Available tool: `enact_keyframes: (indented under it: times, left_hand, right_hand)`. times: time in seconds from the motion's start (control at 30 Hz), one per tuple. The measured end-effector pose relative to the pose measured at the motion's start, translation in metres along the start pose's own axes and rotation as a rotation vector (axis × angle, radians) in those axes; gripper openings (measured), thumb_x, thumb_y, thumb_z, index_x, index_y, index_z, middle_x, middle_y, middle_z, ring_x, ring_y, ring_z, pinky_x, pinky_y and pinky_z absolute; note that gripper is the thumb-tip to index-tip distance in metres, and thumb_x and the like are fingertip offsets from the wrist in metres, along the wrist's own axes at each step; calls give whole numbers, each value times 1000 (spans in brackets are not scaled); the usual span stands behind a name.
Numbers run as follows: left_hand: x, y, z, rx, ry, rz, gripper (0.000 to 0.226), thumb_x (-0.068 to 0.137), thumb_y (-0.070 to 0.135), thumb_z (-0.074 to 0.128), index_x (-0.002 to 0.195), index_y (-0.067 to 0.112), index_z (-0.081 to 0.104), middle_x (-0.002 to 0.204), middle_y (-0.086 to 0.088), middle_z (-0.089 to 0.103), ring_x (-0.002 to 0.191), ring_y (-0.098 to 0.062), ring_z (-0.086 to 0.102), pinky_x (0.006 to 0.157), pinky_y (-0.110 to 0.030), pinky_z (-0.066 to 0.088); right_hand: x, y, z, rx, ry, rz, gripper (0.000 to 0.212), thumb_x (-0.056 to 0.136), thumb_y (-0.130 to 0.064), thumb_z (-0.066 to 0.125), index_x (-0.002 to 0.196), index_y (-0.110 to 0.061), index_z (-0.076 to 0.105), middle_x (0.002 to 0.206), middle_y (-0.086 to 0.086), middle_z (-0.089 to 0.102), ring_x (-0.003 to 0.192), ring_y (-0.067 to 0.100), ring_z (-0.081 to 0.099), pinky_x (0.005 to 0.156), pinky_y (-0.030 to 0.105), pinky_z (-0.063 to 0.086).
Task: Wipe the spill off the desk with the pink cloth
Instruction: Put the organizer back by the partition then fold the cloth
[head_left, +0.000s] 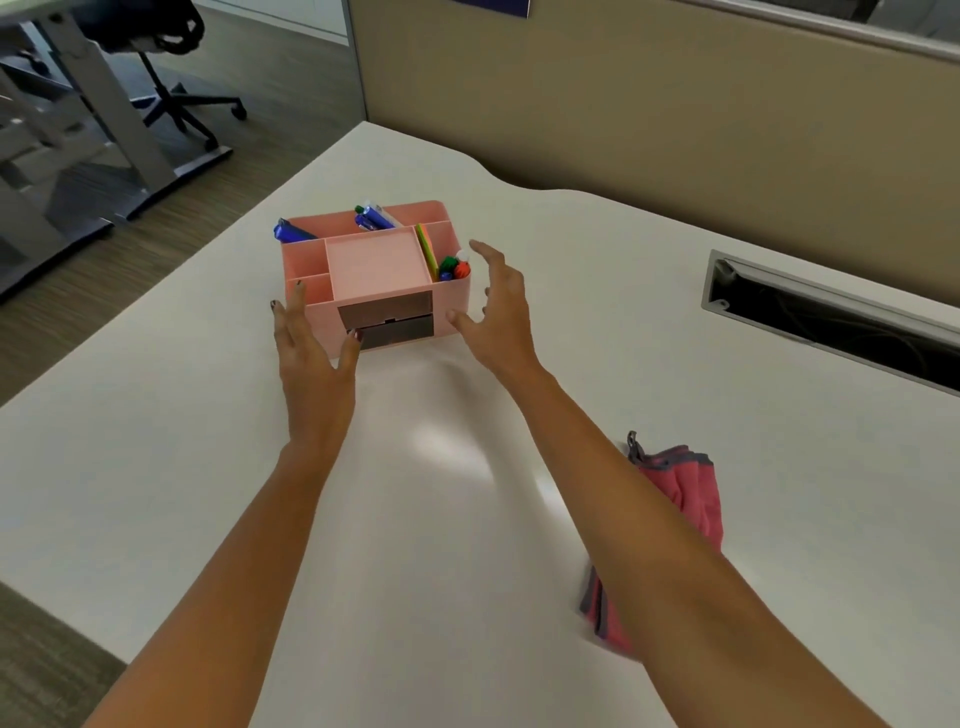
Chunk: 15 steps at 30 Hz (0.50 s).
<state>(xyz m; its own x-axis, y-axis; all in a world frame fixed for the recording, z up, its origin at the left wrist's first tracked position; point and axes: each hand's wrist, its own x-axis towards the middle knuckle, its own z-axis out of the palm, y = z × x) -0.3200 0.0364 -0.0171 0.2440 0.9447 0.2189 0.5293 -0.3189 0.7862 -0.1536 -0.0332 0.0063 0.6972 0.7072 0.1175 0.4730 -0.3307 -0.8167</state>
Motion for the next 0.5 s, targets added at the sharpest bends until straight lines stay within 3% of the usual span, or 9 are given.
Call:
enact_keyframes:
  times: [0.17,0.33,0.5]
  left_hand:
    - [13,-7,2,-18,24,25,59,89,23,61,140,21,32,149,-7,40,132,-28,45,106,-47,42]
    - [18,-10,2,-5,100,29,49,87,26,61,132,17,42,135,-9,55,119,-30,57,100,-44,46]
    - [22,-15,4,19,168,52,40,86,26,62,122,12,49,126,-11,61,109,-32,63,95,-43,49]
  right_hand:
    - [22,1,4,-22,-57,-15,66,77,-23,78,131,-26,40,141,6,42,120,26,51,98,39,50]
    - [31,2,6,-157,-114,-84,68,74,-26,80,130,-22,41,135,4,51,117,23,54,94,37,49]
    - [35,4,6,-216,-66,-171,47,78,-26,77,114,-14,48,110,5,66,82,20,63,72,23,48]
